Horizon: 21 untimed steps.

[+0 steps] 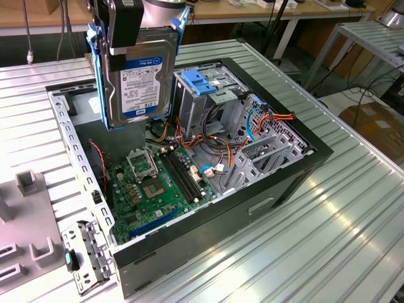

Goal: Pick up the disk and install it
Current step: 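Insert the disk into the insertion slot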

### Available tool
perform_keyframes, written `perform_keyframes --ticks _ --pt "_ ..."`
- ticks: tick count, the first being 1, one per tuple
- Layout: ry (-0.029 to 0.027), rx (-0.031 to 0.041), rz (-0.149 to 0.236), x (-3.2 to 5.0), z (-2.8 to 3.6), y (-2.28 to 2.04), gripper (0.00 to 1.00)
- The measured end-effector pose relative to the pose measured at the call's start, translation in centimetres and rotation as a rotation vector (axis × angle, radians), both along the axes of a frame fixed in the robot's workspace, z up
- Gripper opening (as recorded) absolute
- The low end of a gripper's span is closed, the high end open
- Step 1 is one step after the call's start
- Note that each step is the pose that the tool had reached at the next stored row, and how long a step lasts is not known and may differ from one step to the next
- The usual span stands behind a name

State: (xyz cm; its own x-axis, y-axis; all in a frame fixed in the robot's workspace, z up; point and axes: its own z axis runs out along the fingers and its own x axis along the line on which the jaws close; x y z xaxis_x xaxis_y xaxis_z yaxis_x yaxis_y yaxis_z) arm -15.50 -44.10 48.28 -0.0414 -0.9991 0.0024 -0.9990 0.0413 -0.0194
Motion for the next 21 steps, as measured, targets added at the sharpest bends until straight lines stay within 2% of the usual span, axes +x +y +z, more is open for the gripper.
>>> perform_keyframes --ticks 5,8,11,17,18,21 --pt "0.0001 -0.0002 0.0 0.1 0.78 -0.03 0.37" --pt "0.0 -0.0002 0.0 0.11 0.79 -0.26 0.37" --pt "0.0 -0.0002 0.0 0.11 0.79 -0.89 0.37" --pt "0.0 -0.0002 0.0 0.11 0.78 -2.59 0.37" --pt "0.0 -0.0002 0.0 0.11 0.79 -3.06 0.37" --pt "0.0 -0.0002 0.0 0.11 0.79 -4.09 0.37"
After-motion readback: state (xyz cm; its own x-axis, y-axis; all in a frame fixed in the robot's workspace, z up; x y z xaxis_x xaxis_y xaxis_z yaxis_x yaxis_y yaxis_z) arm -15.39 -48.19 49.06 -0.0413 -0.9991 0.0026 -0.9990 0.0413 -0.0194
